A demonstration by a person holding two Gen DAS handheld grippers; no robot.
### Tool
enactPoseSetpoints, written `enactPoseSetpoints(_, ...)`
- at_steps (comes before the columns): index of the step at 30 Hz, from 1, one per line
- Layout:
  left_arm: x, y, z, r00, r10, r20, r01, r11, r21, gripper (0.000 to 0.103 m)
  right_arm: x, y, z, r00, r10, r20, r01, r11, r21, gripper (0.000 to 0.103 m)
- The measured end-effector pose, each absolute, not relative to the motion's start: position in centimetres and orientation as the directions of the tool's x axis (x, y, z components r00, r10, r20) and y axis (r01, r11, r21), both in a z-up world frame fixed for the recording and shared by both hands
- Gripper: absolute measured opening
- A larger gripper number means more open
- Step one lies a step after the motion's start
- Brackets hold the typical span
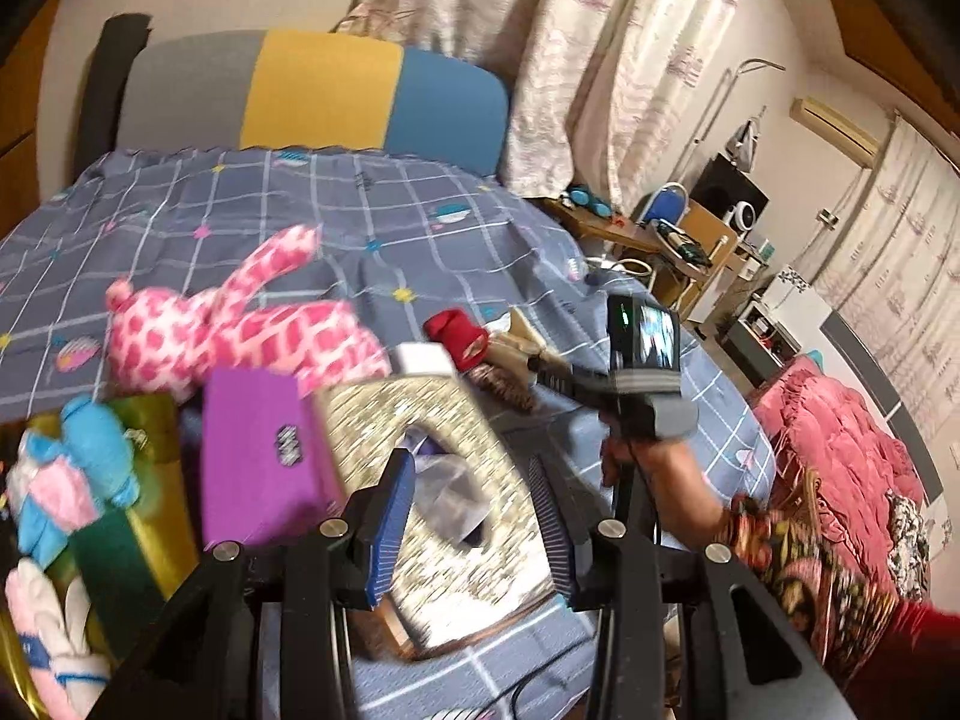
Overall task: Organize soft objects
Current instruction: 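Grasp the beige mesh cloth with the right tool while the left tool moves to the scrunchie, then grasp the brown satin scrunchie with the left tool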
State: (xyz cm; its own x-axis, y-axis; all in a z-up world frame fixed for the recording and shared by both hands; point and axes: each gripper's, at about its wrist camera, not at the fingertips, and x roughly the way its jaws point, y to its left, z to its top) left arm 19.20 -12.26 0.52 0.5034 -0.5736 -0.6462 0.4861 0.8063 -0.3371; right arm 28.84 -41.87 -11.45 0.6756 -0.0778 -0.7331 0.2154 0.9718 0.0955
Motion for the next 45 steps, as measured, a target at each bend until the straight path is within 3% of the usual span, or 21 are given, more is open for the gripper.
enactPoseSetpoints(5,20.7,-16.0,1.4,0.472,-0.586,-0.659,0.518,0.789,-0.33,0.042,24.5,-43.6,-12.3,0.688,-0.112,-0.717,0.311,0.938,0.153,0.04)
enactPoseSetpoints(9,22.0,-19.3,1.3,0.421,-0.603,-0.677,0.529,0.77,-0.357,0.043,22.3,-44.4,-13.4,0.678,-0.185,-0.712,0.371,0.922,0.114,0.04)
enactPoseSetpoints(16,24.5,-25.5,0.9,0.361,-0.608,-0.707,0.536,0.756,-0.377,0.049,21.9,-46.2,-15.1,0.67,-0.157,-0.726,0.411,0.892,0.187,0.04)
enactPoseSetpoints(22,28.5,-29.9,-2.6,0.287,-0.545,-0.788,0.431,0.808,-0.402,0.049,21.6,-46.5,-15.5,0.693,-0.147,-0.706,0.408,0.887,0.216,0.04)
enactPoseSetpoints(28,31.8,-33.9,-6.6,0.255,-0.444,-0.859,0.389,0.86,-0.329,0.049,21.3,-46.6,-15.5,0.702,-0.148,-0.696,0.408,0.885,0.224,0.041)
enactPoseSetpoints(33,33.9,-36.5,-10.0,0.245,-0.316,-0.917,0.415,0.888,-0.195,0.049,21.0,-46.7,-15.5,0.713,-0.145,-0.686,0.408,0.881,0.239,0.041)
enactPoseSetpoints(40,35.6,-38.8,-13.7,0.231,-0.2,-0.952,0.439,0.895,-0.081,0.049,21.0,-46.7,-15.6,0.718,-0.145,-0.68,0.409,0.879,0.244,0.041)
enactPoseSetpoints(43,35.9,-38.6,-15.1,0.229,-0.169,-0.959,0.426,0.903,-0.057,0.045,20.9,-46.7,-15.6,0.721,-0.143,-0.679,0.409,0.878,0.25,0.041)
enactPoseSetpoints(44,35.9,-38.5,-15.2,0.235,-0.177,-0.956,0.427,0.902,-0.062,0.032,20.9,-46.7,-15.6,0.721,-0.144,-0.678,0.41,0.877,0.25,0.041)
enactPoseSetpoints(45,35.7,-38.4,-15.1,0.252,-0.181,-0.951,0.43,0.901,-0.058,0.026,20.9,-46.7,-15.6,0.722,-0.144,-0.677,0.41,0.877,0.251,0.041)
